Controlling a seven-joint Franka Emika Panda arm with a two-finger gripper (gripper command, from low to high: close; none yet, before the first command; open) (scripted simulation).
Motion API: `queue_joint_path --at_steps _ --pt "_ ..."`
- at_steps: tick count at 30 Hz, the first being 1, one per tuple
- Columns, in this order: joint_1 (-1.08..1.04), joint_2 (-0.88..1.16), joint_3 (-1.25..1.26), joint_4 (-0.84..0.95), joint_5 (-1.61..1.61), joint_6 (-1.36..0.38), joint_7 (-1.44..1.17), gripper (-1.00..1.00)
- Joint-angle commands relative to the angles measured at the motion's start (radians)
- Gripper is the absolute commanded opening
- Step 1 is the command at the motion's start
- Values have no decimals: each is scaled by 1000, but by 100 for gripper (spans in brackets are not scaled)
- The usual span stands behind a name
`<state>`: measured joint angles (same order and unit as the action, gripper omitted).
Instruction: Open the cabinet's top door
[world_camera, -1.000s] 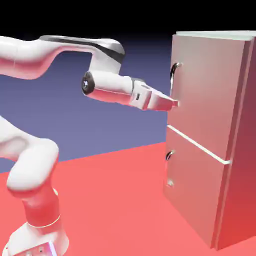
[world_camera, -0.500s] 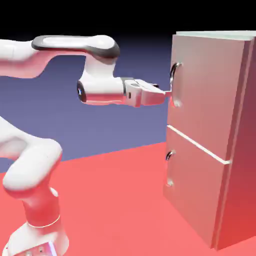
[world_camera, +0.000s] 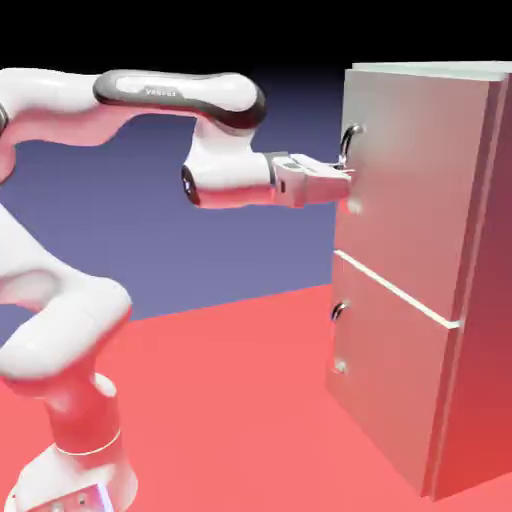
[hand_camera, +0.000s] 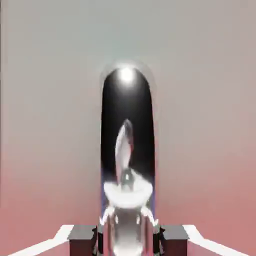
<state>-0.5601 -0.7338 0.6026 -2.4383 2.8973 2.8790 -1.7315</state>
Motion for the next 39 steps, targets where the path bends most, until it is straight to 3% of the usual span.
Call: queue_joint_path --at_steps 1,13,23,31,39 --pt "36 8 -33 -6 6 1 -28 -100" --pt "457 -117 -433 -198 -421 -46 148 -100" --pt "691 -294 -696 -327 -856 -51 373 -100" --pt "739 -426 -825 -410 -1204 -107 597 -100" --pt "648 -527 -968 -460 -1552 -328 798 -100"
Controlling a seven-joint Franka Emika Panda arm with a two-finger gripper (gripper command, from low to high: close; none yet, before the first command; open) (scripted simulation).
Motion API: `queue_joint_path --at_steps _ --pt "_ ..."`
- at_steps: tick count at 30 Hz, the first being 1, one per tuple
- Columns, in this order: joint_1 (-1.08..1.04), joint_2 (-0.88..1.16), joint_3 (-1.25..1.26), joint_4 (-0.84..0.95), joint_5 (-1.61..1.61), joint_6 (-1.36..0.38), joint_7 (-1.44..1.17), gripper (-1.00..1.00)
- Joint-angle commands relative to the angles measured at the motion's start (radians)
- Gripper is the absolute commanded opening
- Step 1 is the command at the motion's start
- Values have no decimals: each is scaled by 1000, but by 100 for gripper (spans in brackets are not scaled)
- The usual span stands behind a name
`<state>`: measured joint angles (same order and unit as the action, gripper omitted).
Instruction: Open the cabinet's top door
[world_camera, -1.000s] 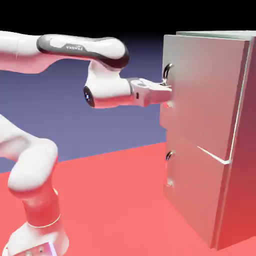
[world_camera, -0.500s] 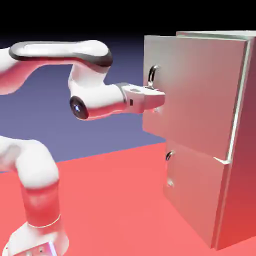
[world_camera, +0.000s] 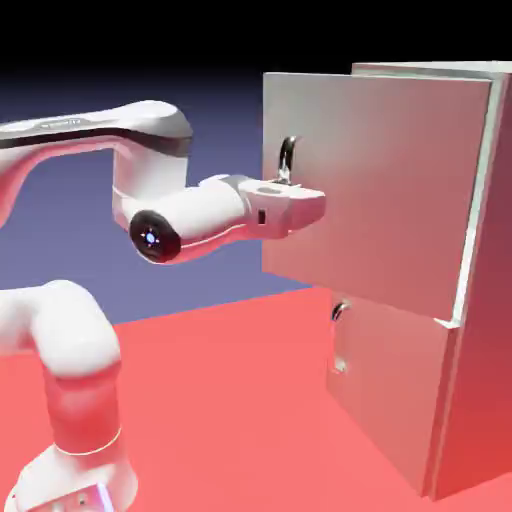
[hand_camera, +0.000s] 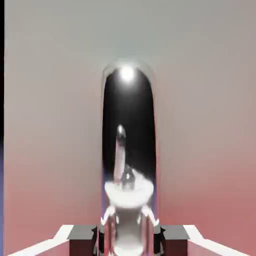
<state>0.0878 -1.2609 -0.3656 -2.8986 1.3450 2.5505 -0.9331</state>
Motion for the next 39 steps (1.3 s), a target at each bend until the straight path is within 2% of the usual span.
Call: queue_joint_path --at_steps 1,8,15,25,36,37,39 --pt "-15 -8 -26 0 -44 -40 18 -100" --pt "-83 -9 -243 59 -316 -344 85 -100" --pt "-29 60 -476 220 -529 -649 99 -100" --pt "250 147 -778 573 -733 -1048 116 -100" --pt "603 134 -988 956 -844 -1374 175 -100" --pt "603 134 -988 956 -844 -1374 175 100" --pt "624 130 -1003 994 -850 -1393 182 100"
